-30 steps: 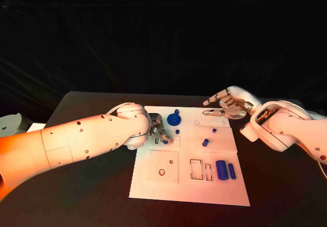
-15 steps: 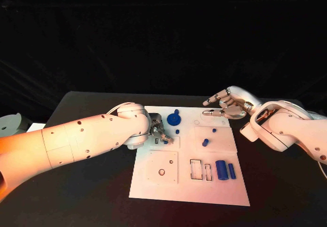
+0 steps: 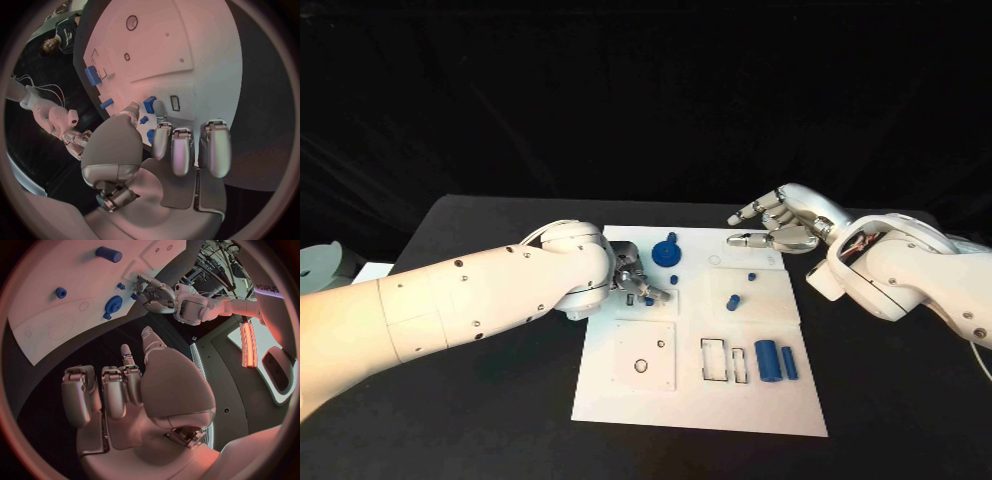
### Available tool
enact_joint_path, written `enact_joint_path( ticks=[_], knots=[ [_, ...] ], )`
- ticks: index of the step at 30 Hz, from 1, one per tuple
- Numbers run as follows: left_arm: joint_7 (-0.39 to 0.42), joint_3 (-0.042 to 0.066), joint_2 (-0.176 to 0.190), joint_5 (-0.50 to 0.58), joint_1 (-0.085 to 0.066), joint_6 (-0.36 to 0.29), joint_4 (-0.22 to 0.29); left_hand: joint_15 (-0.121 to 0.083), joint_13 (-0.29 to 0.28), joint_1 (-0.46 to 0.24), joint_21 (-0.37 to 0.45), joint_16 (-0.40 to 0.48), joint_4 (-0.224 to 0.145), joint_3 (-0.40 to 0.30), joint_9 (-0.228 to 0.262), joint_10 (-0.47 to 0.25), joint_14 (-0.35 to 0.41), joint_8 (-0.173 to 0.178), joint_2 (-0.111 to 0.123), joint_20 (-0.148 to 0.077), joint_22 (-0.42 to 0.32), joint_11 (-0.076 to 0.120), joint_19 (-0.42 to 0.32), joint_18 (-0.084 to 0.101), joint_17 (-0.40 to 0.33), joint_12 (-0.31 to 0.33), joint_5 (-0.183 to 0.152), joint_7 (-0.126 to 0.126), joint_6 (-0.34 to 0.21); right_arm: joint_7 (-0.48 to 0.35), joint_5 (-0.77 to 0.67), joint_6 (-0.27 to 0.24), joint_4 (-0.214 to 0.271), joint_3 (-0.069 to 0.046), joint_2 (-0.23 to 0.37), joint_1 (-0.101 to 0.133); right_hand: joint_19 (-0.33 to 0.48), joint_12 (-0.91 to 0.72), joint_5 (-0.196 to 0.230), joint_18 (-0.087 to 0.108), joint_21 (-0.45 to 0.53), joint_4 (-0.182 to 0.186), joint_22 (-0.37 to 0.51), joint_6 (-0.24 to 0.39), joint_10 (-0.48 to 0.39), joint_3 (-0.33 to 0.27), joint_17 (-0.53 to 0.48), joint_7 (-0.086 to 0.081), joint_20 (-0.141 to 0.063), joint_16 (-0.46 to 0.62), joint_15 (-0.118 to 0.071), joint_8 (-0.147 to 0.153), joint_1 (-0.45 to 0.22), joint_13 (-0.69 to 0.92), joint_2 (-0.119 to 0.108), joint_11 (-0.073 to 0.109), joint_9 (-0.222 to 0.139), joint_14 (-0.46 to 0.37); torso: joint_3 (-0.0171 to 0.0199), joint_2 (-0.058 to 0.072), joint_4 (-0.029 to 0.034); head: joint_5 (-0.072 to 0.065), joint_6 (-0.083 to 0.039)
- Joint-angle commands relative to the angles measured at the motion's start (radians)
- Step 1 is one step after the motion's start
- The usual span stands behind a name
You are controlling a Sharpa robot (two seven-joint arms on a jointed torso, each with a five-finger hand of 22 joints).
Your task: Assemble the parts on the task board
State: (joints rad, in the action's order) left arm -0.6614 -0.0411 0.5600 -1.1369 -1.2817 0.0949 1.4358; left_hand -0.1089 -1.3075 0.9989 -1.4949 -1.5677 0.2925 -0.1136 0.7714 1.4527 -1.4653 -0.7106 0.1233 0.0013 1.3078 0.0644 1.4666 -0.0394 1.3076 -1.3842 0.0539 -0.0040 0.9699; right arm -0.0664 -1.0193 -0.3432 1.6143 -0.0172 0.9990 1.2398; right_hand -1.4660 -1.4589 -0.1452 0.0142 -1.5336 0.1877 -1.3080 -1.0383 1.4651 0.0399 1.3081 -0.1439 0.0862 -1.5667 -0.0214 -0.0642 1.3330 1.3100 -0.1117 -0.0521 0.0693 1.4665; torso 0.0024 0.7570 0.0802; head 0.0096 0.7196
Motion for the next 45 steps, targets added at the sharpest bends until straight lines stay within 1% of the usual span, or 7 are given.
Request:
enact_joint_path(
  ticks=[1, 4, 10, 17, 23, 32, 45],
  knots=[
    [0.004, 0.006, 0.008, 0.068, 0.001, -0.044, 0.014, -0.008, -0.007, -0.018, 0.005, -0.003, 0.000, 0.055, 0.002, -0.008, -0.106, -0.002, -0.009, -0.004, 0.141, 0.000, 0.051, 0.009, 0.263, 0.012, 0.001, 0.007, -0.011, 0.001, -0.003, 0.016, -0.003, 0.001, -0.002, -0.002, -0.063, 0.007, 0.006, 0.004, 0.005, -0.002, -0.189, 0.002, 0.050, -0.006, 0.263, 0.004, 0.005, -0.004, 0.006, -0.003, -0.006, 0.208, 0.003, -0.004, 0.001, 0.104, 0.0005, -0.001, 0.0012, -0.003, -0.003],
    [0.005, 0.015, 0.018, 0.084, -0.001, -0.060, 0.023, -0.006, -0.002, -0.023, 0.009, -0.003, 0.001, 0.088, 0.003, -0.012, -0.106, -0.001, -0.017, -0.005, 0.136, -0.003, 0.048, 0.008, 0.263, 0.016, -0.004, 0.007, -0.017, 0.001, -0.003, 0.017, -0.007, 0.001, -0.004, -0.002, -0.063, 0.007, 0.006, 0.004, 0.005, -0.002, -0.189, 0.002, 0.050, -0.006, 0.263, 0.004, 0.005, -0.004, 0.006, -0.003, -0.006, 0.208, 0.003, -0.004, 0.001, 0.104, 0.0011, -0.001, 0.0020, -0.002, -0.003],
    [0.007, 0.033, 0.031, 0.107, -0.009, -0.068, 0.010, -0.006, 0.010, -0.009, 0.019, -0.003, -0.002, 0.118, 0.003, -0.022, -0.106, 0.005, -0.023, -0.005, 0.122, -0.004, 0.042, 0.004, 0.263, 0.027, -0.004, 0.010, -0.027, 0.000, -0.003, 0.019, -0.017, 0.003, -0.009, -0.010, -0.063, 0.007, 0.006, 0.004, 0.005, -0.002, -0.189, 0.002, 0.050, -0.006, 0.263, 0.004, 0.005, -0.004, 0.006, -0.003, -0.006, 0.208, 0.003, -0.004, 0.001, 0.104, 0.0018, -0.002, 0.0024, -0.002, -0.029],
    [0.012, 0.046, 0.049, 0.137, -0.027, -0.038, -0.008, 0.003, 0.037, 0.077, 0.037, -0.003, -0.001, 0.111, -0.021, -0.042, -0.106, 0.038, -0.028, 0.002, 0.098, -0.015, 0.031, -0.001, 0.263, 0.050, -0.003, 0.023, -0.052, 0.000, -0.003, 0.021, -0.022, 0.003, -0.013, -0.015, -0.064, 0.006, 0.006, 0.004, 0.004, -0.001, -0.190, 0.002, 0.050, -0.008, 0.263, 0.004, 0.005, -0.004, 0.006, -0.003, -0.007, 0.208, 0.003, -0.004, 0.001, 0.104, 0.0002, 0.002, -0.0017, -0.004, -0.031],
    [0.023, 0.062, 0.060, 0.183, -0.056, 0.021, -0.042, 0.022, 0.078, 0.110, 0.049, -0.003, 0.000, 0.087, -0.083, -0.069, -0.106, 0.109, -0.029, 0.018, 0.085, -0.039, 0.025, -0.004, 0.263, 0.083, -0.003, 0.050, -0.085, -0.001, -0.003, 0.020, -0.027, 0.003, -0.014, -0.016, -0.064, 0.005, 0.005, 0.004, 0.005, -0.001, -0.190, 0.002, 0.051, -0.009, 0.263, 0.004, 0.004, -0.004, 0.006, -0.003, -0.008, 0.208, 0.004, -0.004, 0.001, 0.104, 0.0009, 0.000, 0.0015, -0.008, -0.030],
    [0.068, 0.066, 0.005, 0.163, -0.093, 0.134, -0.192, 0.042, 0.113, 0.115, 0.061, -0.003, -0.002, 0.108, -0.161, -0.089, -0.106, 0.181, -0.045, 0.037, 0.073, -0.061, 0.019, -0.008, 0.263, 0.109, -0.004, 0.076, -0.103, -0.004, -0.003, 0.018, -0.033, 0.003, -0.017, -0.016, -0.063, 0.006, 0.000, 0.004, 0.005, 0.000, -0.189, 0.003, 0.050, -0.012, 0.263, 0.004, 0.004, -0.004, 0.006, -0.003, -0.008, 0.208, 0.006, -0.004, 0.001, 0.104, -0.0011, 0.001, 0.0011, -0.007, -0.035],
    [0.077, 0.058, -0.072, 0.075, -0.096, 0.199, -0.331, 0.039, 0.104, 0.113, 0.054, -0.003, -0.001, 0.140, -0.184, -0.081, -0.106, 0.172, -0.059, 0.039, 0.084, -0.056, 0.024, -0.006, 0.263, 0.100, -0.004, 0.067, -0.058, -0.007, -0.003, 0.022, -0.036, 0.003, -0.023, -0.016, -0.064, 0.005, -0.002, 0.004, 0.005, 0.001, -0.190, 0.003, 0.051, -0.013, 0.263, 0.004, 0.004, -0.004, 0.006, -0.003, -0.009, 0.208, 0.006, -0.004, 0.001, 0.104, -0.0003, 0.001, 0.0009, -0.002, -0.029]
  ],
)
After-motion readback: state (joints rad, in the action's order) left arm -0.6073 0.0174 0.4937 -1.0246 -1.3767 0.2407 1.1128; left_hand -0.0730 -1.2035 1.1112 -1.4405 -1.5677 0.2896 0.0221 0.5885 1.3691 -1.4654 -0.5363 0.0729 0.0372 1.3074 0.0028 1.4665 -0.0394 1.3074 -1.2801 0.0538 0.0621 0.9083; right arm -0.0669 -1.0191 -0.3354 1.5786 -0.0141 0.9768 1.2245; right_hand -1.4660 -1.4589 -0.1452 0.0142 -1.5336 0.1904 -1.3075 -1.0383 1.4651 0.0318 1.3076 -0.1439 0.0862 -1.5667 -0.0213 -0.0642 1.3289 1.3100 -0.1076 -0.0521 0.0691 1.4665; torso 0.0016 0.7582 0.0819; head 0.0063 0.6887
